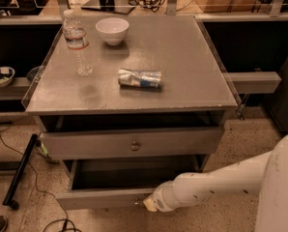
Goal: Close middle drawer
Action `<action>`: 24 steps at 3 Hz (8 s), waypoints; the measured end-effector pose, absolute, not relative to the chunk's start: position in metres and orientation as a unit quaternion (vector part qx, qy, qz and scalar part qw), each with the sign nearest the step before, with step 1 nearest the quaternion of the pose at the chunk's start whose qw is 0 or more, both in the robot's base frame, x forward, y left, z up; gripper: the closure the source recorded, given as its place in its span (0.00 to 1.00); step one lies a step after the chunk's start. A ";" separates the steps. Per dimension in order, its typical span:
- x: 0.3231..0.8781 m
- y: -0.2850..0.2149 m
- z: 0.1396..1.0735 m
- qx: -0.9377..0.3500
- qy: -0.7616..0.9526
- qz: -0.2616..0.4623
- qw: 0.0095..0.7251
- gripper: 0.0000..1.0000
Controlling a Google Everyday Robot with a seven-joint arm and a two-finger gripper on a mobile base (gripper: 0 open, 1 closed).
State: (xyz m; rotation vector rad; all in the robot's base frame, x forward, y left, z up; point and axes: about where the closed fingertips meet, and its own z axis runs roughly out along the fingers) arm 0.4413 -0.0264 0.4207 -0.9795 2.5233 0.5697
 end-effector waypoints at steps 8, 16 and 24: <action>0.456 -0.020 0.424 -0.326 0.898 0.204 0.214 1.00; 0.510 -0.008 0.434 -0.282 0.902 0.193 0.265 1.00; 0.431 -0.089 0.471 -0.194 0.923 0.201 0.265 0.73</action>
Offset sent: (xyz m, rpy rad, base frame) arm 0.0728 0.0172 -0.0036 0.0381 -0.0773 -0.0961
